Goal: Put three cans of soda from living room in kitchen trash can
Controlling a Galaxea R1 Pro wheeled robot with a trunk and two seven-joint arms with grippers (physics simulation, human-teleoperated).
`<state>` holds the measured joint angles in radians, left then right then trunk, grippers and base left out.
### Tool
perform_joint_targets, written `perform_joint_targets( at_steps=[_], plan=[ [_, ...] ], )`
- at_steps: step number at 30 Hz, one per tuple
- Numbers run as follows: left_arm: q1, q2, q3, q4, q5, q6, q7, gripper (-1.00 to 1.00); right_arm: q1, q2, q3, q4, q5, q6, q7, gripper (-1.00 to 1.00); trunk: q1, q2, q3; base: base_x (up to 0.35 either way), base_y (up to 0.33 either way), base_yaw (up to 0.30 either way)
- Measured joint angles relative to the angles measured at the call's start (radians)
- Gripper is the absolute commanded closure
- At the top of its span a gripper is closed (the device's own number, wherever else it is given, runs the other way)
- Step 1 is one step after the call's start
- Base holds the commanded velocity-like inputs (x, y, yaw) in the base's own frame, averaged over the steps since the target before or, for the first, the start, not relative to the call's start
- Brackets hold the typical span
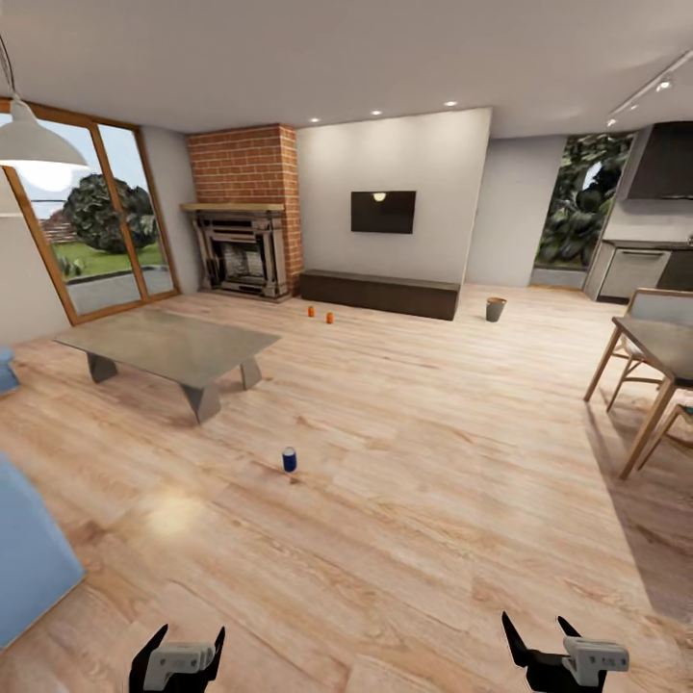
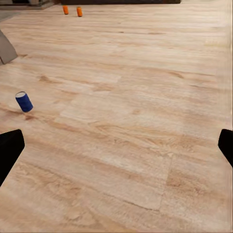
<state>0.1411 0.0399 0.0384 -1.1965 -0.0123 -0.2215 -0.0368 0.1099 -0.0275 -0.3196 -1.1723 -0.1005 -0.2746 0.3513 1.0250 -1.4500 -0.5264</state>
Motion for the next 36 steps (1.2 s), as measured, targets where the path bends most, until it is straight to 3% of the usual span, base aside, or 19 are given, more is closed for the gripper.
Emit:
perform_joint_targets(
  at_steps=[29, 36],
  plan=[
    [0.0, 0.0, -0.002, 0.0, -0.001, -0.001, 0.0, -1.0, 0.0, 0.0, -0.001, -0.001, -0.006, 0.0, 0.001, -1.0, 0.0, 0.0, 0.012, 0.265, -0.174, -0.25],
    [0.0, 0.0, -0.002, 0.0, 0.0, -0.001, 0.0, -1.0, 0.0, 0.0, -0.001, 0.0, -0.005, 0.0, 0.001, -1.0, 0.0, 0.0, 0.013, 0.271, -0.159, -0.073]
  ],
)
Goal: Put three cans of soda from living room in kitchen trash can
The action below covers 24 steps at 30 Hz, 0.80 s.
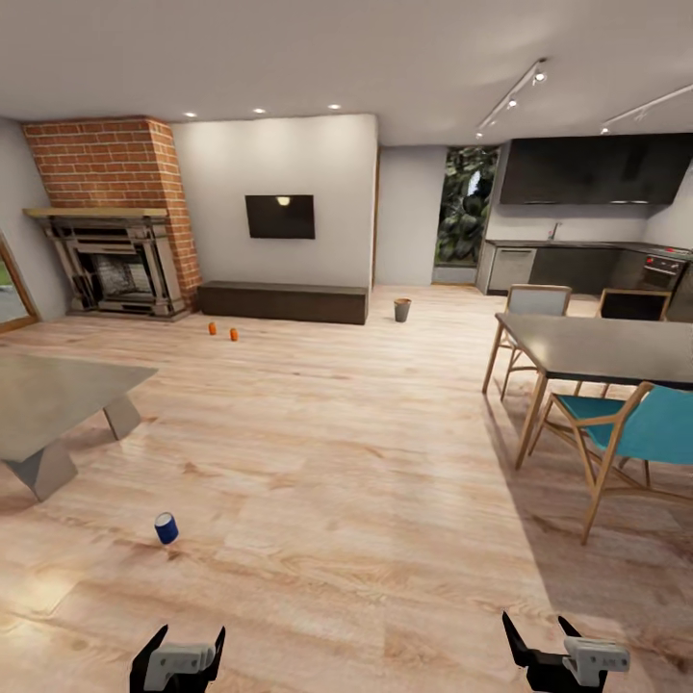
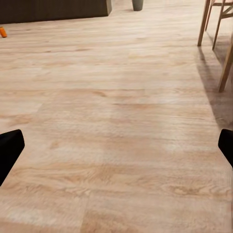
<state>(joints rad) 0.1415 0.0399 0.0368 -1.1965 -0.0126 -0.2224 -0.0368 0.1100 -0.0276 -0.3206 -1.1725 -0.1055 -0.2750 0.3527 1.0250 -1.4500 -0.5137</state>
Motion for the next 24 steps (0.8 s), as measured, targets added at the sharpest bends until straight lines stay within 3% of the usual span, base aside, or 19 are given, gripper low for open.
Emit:
perform_joint_targets(
  at_steps=[24],
  plan=[
    [0.0, 0.0, 0.0, -0.001, 0.0, 0.0, 0.0, -1.0, 0.0, 0.001, 0.004, 0.0, 0.004, 0.0, 0.0, -1.0, 0.0, 0.0, 0.0, 0.318, -0.014, -0.002]
  ],
)
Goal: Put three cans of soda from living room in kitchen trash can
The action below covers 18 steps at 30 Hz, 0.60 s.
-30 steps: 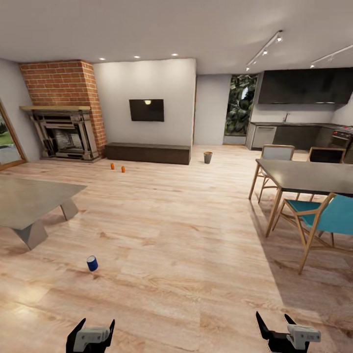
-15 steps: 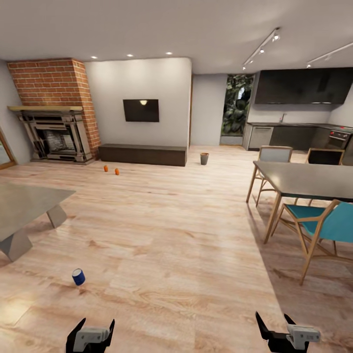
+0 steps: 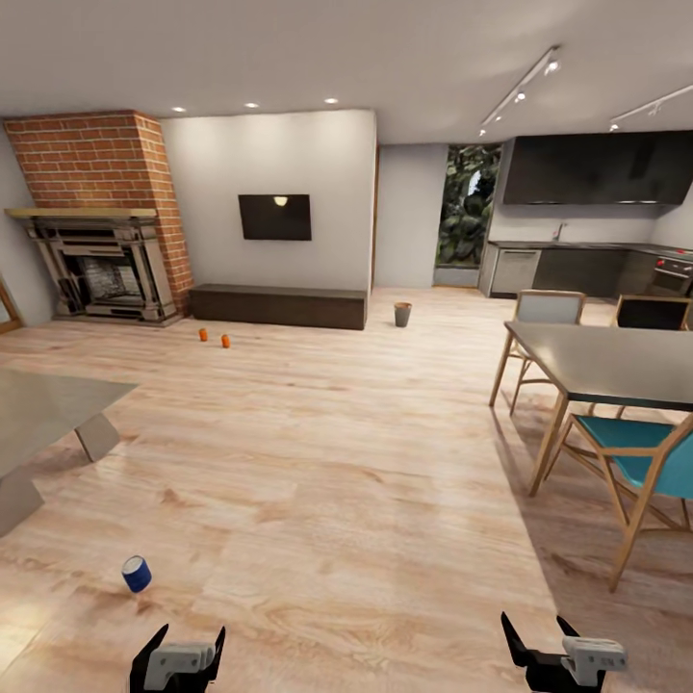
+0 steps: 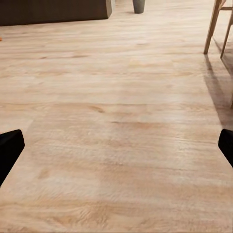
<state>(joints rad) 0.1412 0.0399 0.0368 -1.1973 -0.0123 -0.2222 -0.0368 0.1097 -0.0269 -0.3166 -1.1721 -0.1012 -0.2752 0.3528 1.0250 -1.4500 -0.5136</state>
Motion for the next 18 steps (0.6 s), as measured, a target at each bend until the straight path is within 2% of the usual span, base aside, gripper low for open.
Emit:
perform_joint_targets(
  at_steps=[4, 7, 18],
  plan=[
    [0.0, 0.0, 0.0, 0.0, 0.0, 0.0, 0.0, -1.0, 0.0, 0.0, 0.0, 0.0, -0.002, 0.0, 0.0, -1.0, 0.0, 0.0, 0.0, 0.322, 0.0, -0.011],
    [0.0, 0.0, 0.0, 0.001, 0.0, 0.0, 0.0, -1.0, 0.001, -0.001, -0.001, 0.0, -0.003, 0.001, -0.001, -1.0, 0.0, 0.0, 0.0, 0.322, 0.0, -0.137],
    [0.0, 0.0, 0.0, 0.001, 0.0, 0.0, 0.0, -1.0, 0.0, -0.001, -0.001, 0.0, -0.003, 0.001, -0.001, -1.0, 0.0, 0.0, 0.0, 0.322, 0.0, -0.218]
  ],
)
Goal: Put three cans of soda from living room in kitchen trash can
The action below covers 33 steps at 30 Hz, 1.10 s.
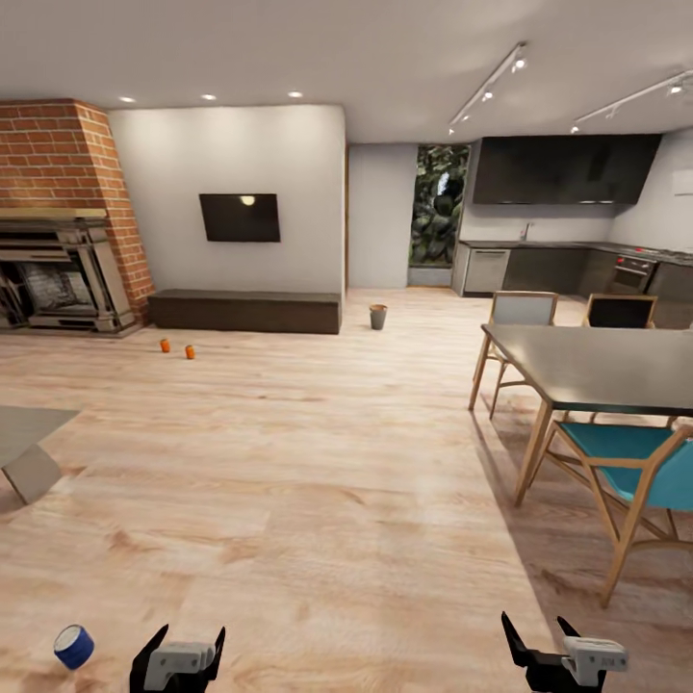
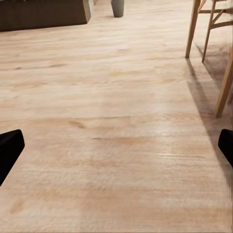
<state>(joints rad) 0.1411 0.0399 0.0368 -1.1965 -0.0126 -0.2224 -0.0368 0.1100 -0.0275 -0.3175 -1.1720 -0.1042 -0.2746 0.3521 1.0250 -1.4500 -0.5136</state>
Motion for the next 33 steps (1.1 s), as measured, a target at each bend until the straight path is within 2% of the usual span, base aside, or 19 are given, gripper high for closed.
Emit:
perform_joint_targets(
  at_steps=[16, 33],
  plan=[
    [0.0, 0.0, 0.0, 0.0, -0.001, 0.0, 0.0, -1.0, 0.0, 0.0, 0.0, 0.0, 0.003, 0.0, 0.001, -1.0, 0.0, 0.0, 0.0, 0.323, 0.0, -0.235],
    [0.0, 0.0, 0.0, 0.0, -0.001, 0.0, -0.001, -1.0, 0.0, 0.001, 0.001, 0.001, 0.007, 0.0, 0.001, -1.0, 0.0, 0.0, 0.0, 0.324, 0.0, -0.029]
  ],
)
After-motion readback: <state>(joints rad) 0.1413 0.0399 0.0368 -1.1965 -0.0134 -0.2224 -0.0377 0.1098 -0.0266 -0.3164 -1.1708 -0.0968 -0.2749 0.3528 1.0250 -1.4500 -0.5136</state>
